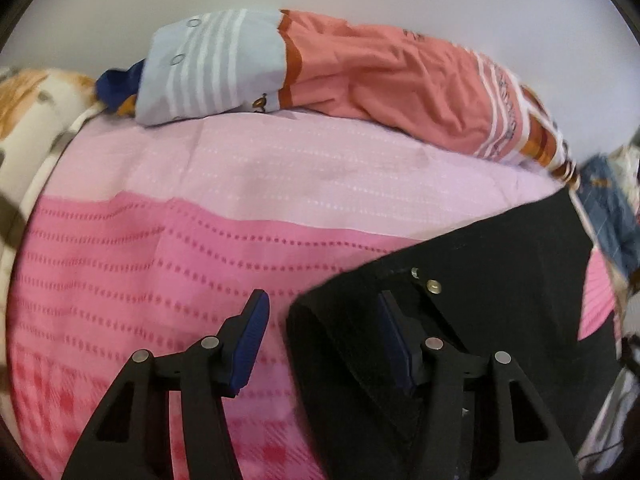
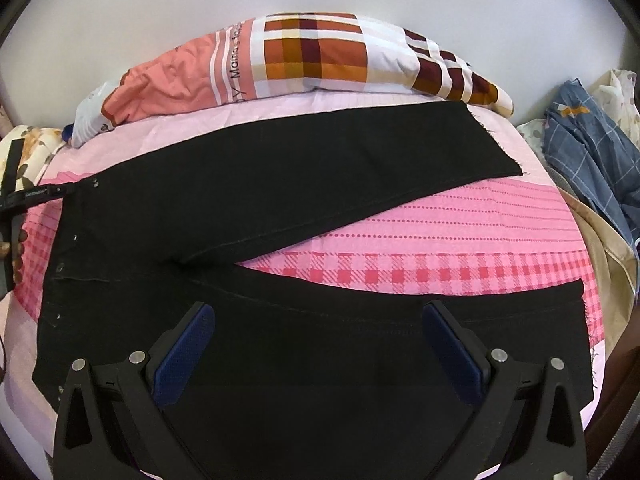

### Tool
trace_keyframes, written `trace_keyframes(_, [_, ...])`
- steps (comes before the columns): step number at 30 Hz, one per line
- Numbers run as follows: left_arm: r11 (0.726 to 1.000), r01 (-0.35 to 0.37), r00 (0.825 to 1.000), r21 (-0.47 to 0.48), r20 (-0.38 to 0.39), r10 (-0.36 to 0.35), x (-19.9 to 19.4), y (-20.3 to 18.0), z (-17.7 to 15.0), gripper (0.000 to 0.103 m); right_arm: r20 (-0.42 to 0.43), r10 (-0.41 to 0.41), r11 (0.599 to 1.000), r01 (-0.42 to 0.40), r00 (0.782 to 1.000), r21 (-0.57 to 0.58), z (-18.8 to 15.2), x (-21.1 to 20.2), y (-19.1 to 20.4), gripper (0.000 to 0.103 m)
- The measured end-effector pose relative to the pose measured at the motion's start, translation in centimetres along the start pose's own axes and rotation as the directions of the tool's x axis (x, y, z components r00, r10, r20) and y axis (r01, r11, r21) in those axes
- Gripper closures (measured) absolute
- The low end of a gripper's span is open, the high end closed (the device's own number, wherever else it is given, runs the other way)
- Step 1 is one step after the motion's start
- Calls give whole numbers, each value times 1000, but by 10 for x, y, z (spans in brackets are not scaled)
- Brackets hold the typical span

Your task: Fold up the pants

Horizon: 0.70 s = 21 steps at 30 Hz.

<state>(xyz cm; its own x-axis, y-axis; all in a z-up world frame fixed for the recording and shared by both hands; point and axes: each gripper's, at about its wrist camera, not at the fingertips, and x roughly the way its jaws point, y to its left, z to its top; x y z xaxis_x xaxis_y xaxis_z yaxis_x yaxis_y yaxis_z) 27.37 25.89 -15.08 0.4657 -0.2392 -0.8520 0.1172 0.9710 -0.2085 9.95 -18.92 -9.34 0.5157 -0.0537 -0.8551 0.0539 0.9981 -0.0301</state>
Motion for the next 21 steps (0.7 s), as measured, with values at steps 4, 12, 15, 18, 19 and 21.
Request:
trace_keyframes(4, [998, 56, 994, 33, -94, -53, 23, -8, 5, 47, -7, -6, 1000, 6, 1000, -9, 0, 3, 6, 1])
trace_keyframes(12, [999, -42, 999, -33, 26, 43, -9, -30, -11, 86, -9, 191, 980, -190, 982, 63, 23, 7, -2, 1])
trace_keyframes(15, [999, -27, 986, -38, 163, 33, -50, -50, -25, 86, 14, 433, 878, -425, 901, 219, 56, 16, -26, 1])
trace_keyframes(18, [1000, -1, 963, -12, 269, 4, -88, -68, -41, 86, 47, 612, 728, -586, 790, 356, 85, 38, -39, 6])
trace_keyframes(19, [1000, -4, 955, 5, 296, 2, -101, -77, -49, 86, 45, 651, 682, -610, 758, 403, 99, 51, -39, 12])
trace_keyframes(21, [1000, 11, 940, 28, 341, -20, -122, -91, -66, 86, 26, 721, 610, -652, 692, 451, 121, 77, -34, 20])
